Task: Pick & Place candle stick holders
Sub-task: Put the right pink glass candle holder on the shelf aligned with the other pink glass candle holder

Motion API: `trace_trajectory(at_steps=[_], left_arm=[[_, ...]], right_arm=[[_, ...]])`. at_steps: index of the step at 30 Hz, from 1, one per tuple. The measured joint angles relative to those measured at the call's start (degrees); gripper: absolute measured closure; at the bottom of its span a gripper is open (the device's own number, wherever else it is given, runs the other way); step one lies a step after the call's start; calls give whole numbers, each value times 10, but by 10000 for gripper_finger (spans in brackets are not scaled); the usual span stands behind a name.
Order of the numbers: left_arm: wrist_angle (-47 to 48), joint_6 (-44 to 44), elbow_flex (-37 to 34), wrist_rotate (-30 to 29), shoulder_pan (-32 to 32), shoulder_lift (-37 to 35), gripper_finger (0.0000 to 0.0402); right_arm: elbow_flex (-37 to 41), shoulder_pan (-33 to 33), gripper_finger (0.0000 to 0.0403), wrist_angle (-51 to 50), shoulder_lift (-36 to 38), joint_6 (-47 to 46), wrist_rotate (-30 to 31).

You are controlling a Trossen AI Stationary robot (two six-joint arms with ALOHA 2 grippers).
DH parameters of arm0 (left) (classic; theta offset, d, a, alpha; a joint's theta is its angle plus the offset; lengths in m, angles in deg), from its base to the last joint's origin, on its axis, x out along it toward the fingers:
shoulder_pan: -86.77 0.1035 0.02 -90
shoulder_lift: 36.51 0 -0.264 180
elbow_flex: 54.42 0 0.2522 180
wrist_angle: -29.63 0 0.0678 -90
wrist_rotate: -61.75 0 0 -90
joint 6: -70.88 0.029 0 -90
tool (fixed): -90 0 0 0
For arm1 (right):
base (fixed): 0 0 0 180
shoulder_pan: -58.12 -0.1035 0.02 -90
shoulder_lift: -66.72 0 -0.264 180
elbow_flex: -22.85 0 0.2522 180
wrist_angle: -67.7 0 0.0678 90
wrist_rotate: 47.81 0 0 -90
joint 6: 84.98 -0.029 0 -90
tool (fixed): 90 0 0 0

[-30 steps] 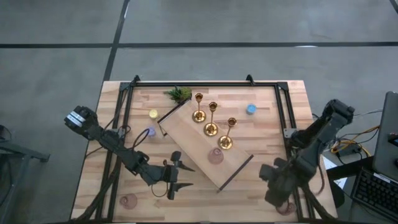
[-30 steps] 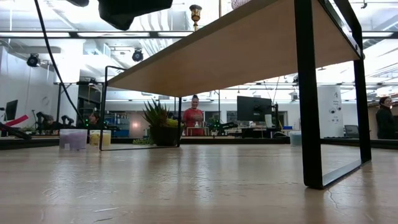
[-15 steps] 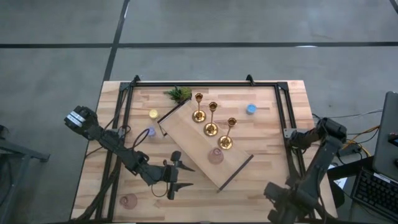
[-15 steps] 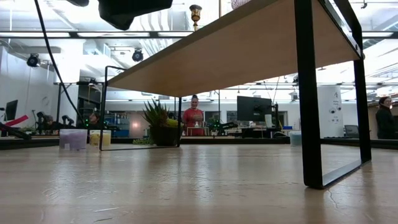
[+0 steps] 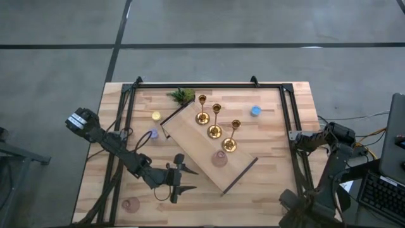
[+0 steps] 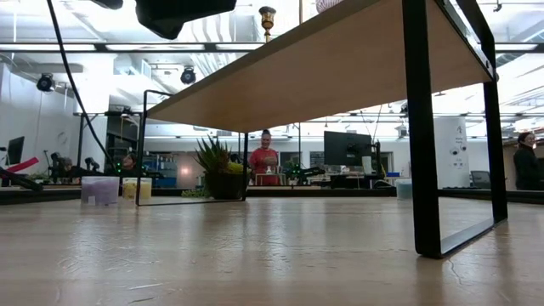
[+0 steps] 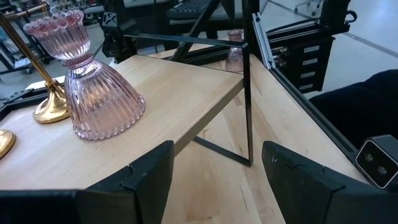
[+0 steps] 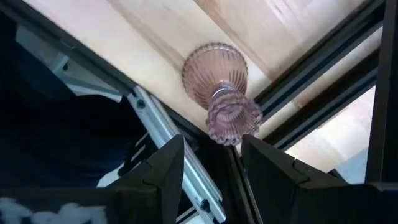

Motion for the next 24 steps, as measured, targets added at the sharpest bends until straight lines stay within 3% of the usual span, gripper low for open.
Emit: trace_trajectory(at_steps=[24], left_arm=[[-4,3,0,0,1,0,154]], right_arm=[[25,1,282,38,-43,36,-8]])
